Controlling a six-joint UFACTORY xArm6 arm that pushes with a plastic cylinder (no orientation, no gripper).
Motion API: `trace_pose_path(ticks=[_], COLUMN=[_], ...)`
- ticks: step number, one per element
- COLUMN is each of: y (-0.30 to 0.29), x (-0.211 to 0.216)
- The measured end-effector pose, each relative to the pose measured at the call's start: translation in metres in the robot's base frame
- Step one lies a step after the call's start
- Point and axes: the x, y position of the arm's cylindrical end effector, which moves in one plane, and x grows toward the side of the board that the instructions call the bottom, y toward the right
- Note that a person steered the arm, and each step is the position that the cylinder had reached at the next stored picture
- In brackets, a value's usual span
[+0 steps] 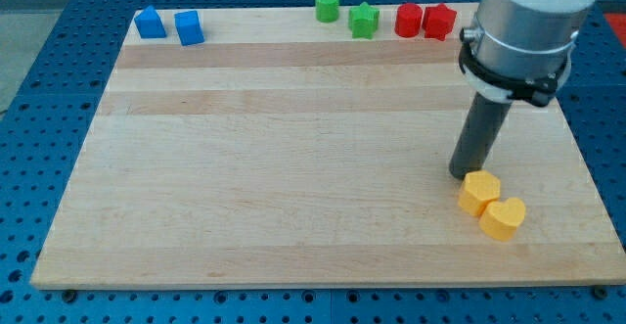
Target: Move your arm to the top of the green star
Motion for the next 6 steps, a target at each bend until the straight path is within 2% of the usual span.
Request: trace_pose_path(ticks=[1,2,4,5,6], y=[0.022,0.051,0.181,0.163,0.163], x=[-0.002,-0.085,-0.229,-0.316,-0.316])
